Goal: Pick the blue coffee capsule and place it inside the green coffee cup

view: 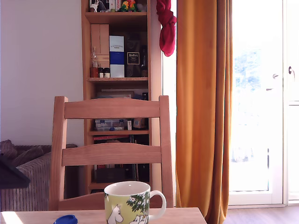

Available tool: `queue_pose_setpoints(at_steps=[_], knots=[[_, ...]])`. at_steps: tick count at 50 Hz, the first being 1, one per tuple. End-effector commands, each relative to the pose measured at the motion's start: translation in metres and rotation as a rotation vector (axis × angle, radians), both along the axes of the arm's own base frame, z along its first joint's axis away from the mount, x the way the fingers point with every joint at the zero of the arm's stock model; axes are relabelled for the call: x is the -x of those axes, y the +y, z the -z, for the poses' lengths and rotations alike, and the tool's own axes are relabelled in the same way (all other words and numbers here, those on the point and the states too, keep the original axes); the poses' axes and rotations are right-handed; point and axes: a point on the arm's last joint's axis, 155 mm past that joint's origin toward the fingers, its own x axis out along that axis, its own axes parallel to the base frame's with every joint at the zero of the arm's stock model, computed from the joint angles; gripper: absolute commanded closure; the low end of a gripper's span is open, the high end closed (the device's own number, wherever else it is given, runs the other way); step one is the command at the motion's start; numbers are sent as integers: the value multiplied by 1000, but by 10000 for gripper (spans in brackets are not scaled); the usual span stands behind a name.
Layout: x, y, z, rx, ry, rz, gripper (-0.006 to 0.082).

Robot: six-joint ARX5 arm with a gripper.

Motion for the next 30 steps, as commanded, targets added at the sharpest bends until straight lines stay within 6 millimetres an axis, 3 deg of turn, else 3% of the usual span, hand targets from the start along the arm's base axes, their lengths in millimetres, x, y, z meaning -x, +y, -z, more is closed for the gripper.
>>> queue_pose_setpoints(at_steps=[1,15,30], knots=[[-17,-7,-12,-5,-28,11,196],[-52,-21,15,-77,76,34,172],[-67,-28,47,-138,225,42,116]])
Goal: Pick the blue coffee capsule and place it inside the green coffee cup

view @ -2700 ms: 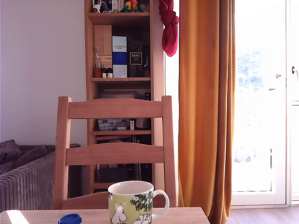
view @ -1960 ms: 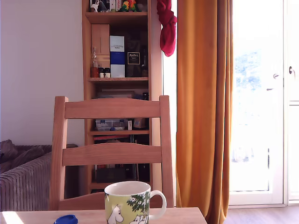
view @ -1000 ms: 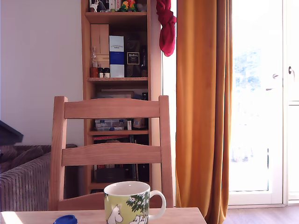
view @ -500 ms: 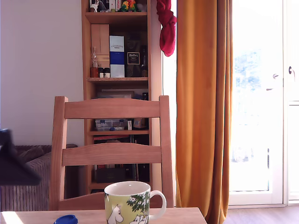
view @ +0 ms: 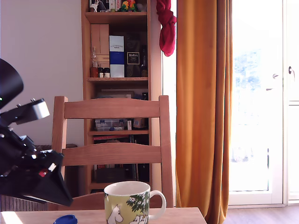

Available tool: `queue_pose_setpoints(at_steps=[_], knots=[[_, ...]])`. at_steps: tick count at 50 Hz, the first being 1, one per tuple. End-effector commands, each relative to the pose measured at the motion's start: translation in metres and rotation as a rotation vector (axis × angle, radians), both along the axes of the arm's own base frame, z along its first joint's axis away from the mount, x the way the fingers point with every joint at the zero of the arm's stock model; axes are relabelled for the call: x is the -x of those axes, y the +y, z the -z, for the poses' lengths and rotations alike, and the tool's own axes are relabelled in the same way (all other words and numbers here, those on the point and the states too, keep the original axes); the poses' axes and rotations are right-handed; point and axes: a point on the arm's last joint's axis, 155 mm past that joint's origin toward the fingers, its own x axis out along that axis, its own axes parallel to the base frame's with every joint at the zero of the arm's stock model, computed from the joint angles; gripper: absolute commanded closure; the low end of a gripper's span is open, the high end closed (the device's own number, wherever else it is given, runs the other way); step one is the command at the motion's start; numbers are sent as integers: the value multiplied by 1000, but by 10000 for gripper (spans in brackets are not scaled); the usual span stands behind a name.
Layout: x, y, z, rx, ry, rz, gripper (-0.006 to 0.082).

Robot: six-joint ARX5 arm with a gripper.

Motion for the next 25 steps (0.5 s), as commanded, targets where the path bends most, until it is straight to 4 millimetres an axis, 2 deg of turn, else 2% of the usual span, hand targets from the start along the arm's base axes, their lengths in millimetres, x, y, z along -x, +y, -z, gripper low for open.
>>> queue_pose_setpoints(at_steps=[1,12,25], knots=[[-7,-4,1,-6,0,12,116],[-11,-6,20,-51,78,29,114],[-6,-9,39,-74,132,43,115]])
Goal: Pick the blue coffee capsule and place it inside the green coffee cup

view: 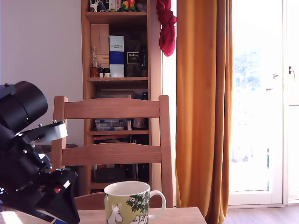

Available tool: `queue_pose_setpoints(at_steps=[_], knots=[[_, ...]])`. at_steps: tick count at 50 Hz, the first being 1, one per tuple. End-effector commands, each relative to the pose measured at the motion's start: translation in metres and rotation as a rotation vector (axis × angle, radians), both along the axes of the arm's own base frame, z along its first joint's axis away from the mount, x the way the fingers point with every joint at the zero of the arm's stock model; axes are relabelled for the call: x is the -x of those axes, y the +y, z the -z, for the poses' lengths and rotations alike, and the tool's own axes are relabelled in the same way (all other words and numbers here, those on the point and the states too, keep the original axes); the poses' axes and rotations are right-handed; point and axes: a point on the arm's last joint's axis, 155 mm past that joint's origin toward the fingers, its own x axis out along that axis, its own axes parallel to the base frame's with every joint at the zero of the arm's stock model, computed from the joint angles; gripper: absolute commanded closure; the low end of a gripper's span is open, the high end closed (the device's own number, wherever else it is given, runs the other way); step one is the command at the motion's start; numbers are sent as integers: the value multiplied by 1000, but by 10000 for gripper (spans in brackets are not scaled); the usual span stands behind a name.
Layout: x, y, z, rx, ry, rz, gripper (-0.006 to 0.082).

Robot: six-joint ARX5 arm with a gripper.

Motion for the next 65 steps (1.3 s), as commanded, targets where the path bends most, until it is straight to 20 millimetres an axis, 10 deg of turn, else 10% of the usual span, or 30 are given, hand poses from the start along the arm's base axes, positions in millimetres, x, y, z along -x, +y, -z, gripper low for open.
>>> queue_pose_setpoints(at_steps=[1,19,48,65], knots=[[0,-3,6,-8,11,12,115],[1,6,28,-69,45,7,128],[-1,-2,24,-33,48,16,569],[-12,-6,17,-23,19,14,590]])
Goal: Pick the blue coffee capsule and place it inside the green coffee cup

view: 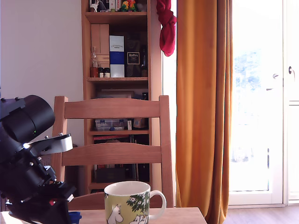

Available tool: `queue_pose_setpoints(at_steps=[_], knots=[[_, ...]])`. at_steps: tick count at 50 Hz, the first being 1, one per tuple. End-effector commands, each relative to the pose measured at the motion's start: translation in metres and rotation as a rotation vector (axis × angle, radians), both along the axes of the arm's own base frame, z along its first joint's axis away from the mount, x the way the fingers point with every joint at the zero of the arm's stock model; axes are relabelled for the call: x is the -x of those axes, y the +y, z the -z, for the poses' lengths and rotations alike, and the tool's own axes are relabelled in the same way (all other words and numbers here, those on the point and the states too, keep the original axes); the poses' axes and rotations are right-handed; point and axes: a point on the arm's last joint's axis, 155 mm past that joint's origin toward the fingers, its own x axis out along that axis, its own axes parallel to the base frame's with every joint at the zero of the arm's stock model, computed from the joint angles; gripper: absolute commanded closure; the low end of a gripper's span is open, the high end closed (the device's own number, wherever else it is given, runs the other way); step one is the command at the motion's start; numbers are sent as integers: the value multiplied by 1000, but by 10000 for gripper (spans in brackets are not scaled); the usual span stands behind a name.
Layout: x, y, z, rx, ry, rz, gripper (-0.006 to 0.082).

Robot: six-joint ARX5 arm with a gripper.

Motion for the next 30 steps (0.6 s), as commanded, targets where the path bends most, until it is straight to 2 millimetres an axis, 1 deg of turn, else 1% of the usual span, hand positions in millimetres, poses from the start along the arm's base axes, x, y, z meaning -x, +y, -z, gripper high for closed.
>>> queue_pose_setpoints(at_steps=[1,11,19,24,30], knots=[[-7,-4,-1,9,-12,5,590],[-27,-7,-15,21,-53,-10,590],[-41,-7,-34,47,-90,-31,590],[-48,-14,-53,82,-121,-25,589],[-58,-23,-83,138,-176,-23,590]])
